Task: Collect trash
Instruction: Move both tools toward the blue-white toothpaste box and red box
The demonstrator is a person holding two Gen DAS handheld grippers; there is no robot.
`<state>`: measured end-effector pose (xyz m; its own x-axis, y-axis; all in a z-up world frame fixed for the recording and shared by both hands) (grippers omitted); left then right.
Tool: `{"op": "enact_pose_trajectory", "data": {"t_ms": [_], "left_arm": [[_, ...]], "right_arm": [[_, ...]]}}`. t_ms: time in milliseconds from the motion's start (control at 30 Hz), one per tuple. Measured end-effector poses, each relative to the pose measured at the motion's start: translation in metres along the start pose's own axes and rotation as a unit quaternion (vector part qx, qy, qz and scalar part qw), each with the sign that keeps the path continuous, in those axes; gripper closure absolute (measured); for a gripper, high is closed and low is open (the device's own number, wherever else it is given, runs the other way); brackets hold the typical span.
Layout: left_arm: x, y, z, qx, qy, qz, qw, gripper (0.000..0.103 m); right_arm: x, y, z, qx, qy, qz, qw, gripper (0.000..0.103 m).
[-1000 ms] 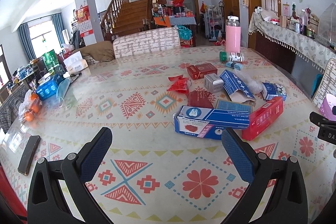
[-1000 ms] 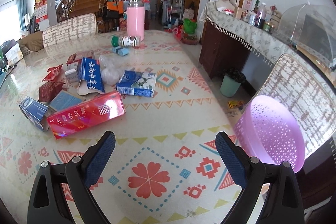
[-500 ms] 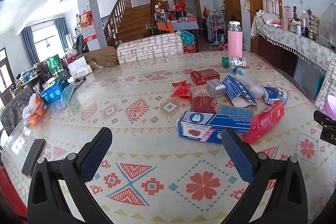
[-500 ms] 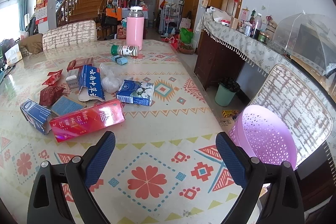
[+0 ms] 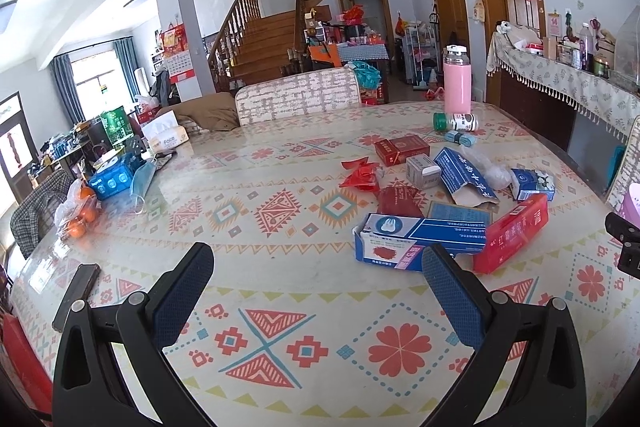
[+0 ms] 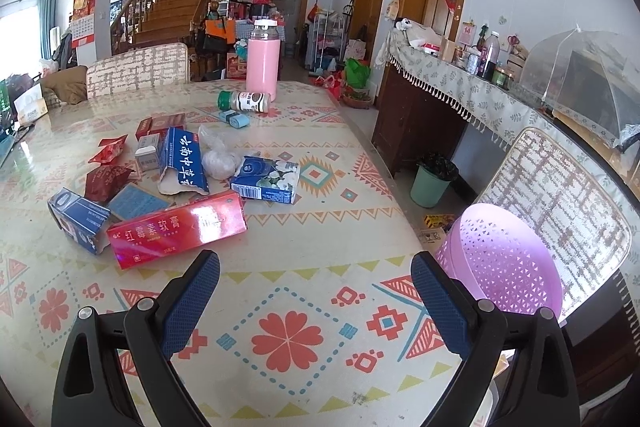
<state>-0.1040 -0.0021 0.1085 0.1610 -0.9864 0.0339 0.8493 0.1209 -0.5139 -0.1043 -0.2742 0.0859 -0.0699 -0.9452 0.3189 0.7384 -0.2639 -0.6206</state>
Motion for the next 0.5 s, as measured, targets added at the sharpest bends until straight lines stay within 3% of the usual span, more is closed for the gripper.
{"op": "enact_pose_trajectory", "data": {"t_ms": [300, 500], "left_arm": [[-0.022, -0.010, 0.004, 0.006, -0.015, 0.019, 0.9997, 0.000], [-0.040, -0.018, 0.008, 0.015, -0.017, 0.034, 0.9991, 0.000]], "right_arm": [[-0.004, -0.024, -0.003, 0.024, -0.005, 0.011, 1.000, 0.005], [-0.003, -0.046, 0.001, 0.050, -0.002, 0.045, 0.998, 0.005]]}}
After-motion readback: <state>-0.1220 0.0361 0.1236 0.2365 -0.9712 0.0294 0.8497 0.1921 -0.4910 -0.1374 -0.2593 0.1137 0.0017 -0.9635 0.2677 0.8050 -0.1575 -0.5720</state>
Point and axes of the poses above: each gripper's, at about its wrist camera, not at the fingertips, and y roughly the way its jaws point, x to its right, z to its top, the point moved 1 cm from there along y, roughly the way its jaws point, and after that the axes turned 14 degrees about -y, right-handed, at the moved point
